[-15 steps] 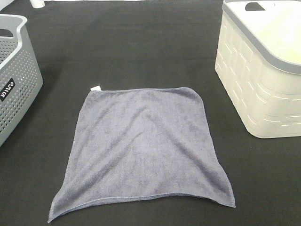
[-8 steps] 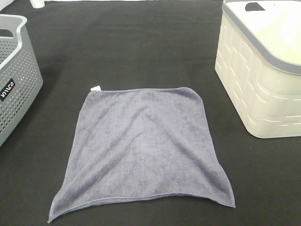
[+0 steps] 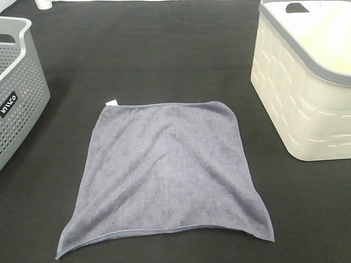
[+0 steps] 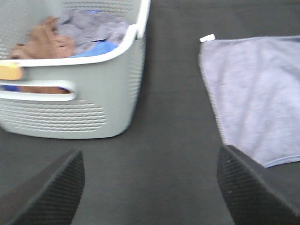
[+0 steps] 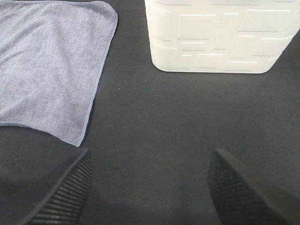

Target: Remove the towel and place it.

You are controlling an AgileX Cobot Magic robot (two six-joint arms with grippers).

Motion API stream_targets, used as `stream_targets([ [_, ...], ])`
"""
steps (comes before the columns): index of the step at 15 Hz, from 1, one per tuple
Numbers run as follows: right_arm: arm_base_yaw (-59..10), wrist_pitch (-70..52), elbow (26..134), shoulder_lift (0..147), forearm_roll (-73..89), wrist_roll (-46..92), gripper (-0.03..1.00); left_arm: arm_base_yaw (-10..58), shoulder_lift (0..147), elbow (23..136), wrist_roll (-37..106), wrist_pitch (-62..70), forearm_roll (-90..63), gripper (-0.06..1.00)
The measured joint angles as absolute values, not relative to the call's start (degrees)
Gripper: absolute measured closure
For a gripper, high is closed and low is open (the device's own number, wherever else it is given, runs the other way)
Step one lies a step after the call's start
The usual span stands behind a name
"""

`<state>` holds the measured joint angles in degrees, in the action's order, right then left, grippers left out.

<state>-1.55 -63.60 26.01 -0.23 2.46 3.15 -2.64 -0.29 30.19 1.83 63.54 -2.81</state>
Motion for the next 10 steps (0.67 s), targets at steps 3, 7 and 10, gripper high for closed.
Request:
stream_targets([
  [3,-1.55,-63.60,26.01,-0.23,2.46,3.15,0.28,-2.64,-0.29,29.85,0.97,62.91,-3.67,0.21],
  [7,-1.55,-63.60,26.01,-0.23,2.46,3.15,0.28,-2.64,-0.29,29.85,0.80,62.68,-3.67,0.21],
  [10,-1.55,-63.60,26.01,-0.23,2.58,3.15,0.28,-2.64,-0.29,29.85,0.69,62.68,-3.67,0.21],
])
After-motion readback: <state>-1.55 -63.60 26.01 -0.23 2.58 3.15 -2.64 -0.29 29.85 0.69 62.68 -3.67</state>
